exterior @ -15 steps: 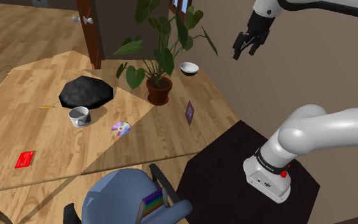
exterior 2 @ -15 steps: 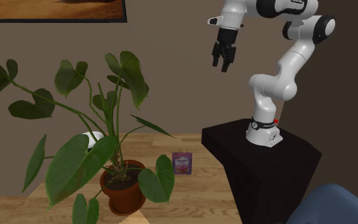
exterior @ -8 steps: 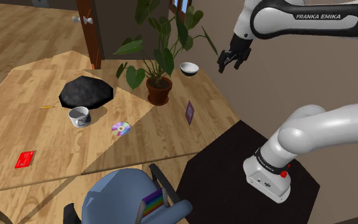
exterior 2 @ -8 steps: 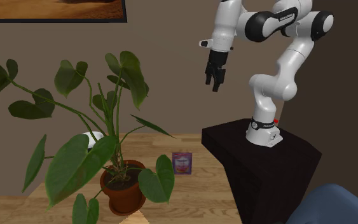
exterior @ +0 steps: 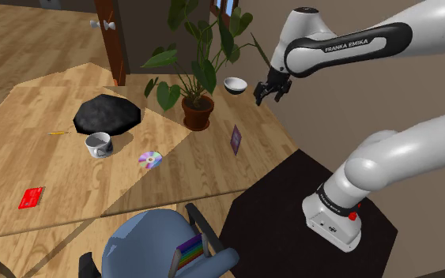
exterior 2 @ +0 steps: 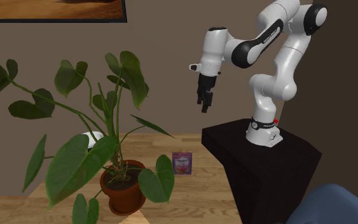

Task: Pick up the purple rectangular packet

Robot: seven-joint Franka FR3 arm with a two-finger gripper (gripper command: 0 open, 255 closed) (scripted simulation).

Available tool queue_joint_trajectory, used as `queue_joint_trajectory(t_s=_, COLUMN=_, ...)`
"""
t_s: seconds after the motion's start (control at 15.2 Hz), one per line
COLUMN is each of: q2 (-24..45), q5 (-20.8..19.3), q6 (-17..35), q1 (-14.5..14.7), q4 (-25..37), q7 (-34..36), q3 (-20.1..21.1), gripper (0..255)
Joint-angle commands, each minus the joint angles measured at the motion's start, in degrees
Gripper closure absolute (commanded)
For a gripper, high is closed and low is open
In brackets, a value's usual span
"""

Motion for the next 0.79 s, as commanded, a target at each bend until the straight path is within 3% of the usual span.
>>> queue_joint_trajectory(t_s=0.0, q2=4.8, q5=-0.1, q6=4.8, q1=-0.3, q4=0.2, q7=1.3, q3=0.1, gripper=0)
queue_joint_trajectory(t_s=0.73, q2=30.5, q5=-2.1, q6=26.4, q1=-1.7, q4=4.7, q7=8.6, q3=0.4, gripper=0)
